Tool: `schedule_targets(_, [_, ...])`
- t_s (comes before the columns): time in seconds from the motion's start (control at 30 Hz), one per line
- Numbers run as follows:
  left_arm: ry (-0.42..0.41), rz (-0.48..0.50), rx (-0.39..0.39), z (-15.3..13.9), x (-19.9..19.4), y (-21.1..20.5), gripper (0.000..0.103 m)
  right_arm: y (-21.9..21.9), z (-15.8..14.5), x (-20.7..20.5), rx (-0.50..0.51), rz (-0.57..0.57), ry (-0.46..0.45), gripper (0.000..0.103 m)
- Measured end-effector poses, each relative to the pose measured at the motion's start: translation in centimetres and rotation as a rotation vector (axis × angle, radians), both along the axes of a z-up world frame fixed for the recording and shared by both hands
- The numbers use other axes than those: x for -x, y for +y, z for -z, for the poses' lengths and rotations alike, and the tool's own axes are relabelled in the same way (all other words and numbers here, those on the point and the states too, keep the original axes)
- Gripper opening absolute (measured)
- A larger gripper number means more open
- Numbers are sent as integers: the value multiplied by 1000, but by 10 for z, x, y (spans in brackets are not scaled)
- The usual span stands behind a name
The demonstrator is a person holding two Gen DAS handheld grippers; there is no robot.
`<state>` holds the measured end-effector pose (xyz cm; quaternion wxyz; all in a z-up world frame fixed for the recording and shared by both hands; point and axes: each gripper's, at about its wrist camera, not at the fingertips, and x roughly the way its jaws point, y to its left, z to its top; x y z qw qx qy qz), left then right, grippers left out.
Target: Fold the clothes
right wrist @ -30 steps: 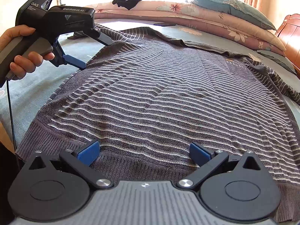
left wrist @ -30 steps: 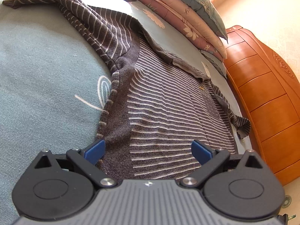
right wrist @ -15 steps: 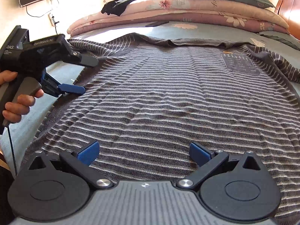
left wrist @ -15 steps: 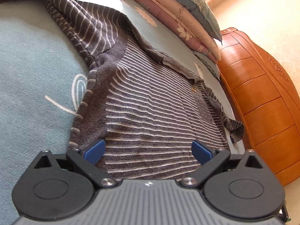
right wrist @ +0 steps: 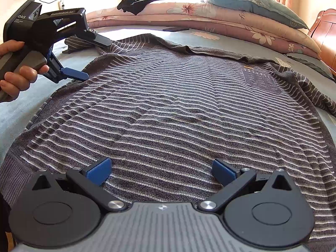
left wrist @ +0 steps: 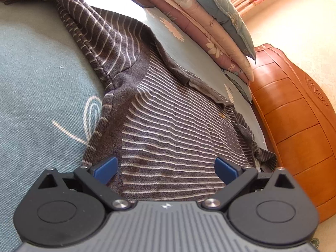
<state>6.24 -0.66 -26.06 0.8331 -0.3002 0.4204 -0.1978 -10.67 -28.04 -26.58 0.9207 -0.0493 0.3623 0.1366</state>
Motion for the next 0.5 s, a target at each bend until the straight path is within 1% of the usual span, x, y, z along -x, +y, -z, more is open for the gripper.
schedule_targets(0.07, [-18, -63, -14, 2, -1, 3, 98, -1, 0, 1, -2, -2, -1, 103])
schedule_targets(0.17, [-56, -139, -101, -6, 4, 8, 98, -2, 1, 2, -5, -4, -8, 103])
schedule_targets(0.2, [-53, -136, -93, -9, 5, 11, 98, -2, 1, 3, -5, -3, -11, 103])
schedule_targets(0.23, [-51, -124, -73, -10, 6, 13, 98, -2, 1, 3, -5, -2, -12, 103])
schedule_targets(0.27, [-56, -86, -35, -12, 8, 14, 98, -2, 2, 3, -4, -1, -14, 103])
schedule_targets(0.33, [-46, 9, 5, -14, 11, 9, 98, -2, 1, 2, -3, -3, -11, 103])
schedule_targets(0.37, [-38, 61, 8, -15, 14, 3, 98, -2, 1, 2, -2, -3, -10, 103])
schedule_targets(0.4, [-37, 95, -7, -15, 18, -2, 98, -2, 1, 2, -2, -4, -10, 103])
schedule_targets(0.43, [-35, 107, -33, -15, 20, -5, 99, -2, 1, 2, -2, -4, -9, 103])
schedule_targets(0.5, [-5, 70, -122, -9, 25, -8, 98, -2, 2, 2, -2, -3, -12, 103])
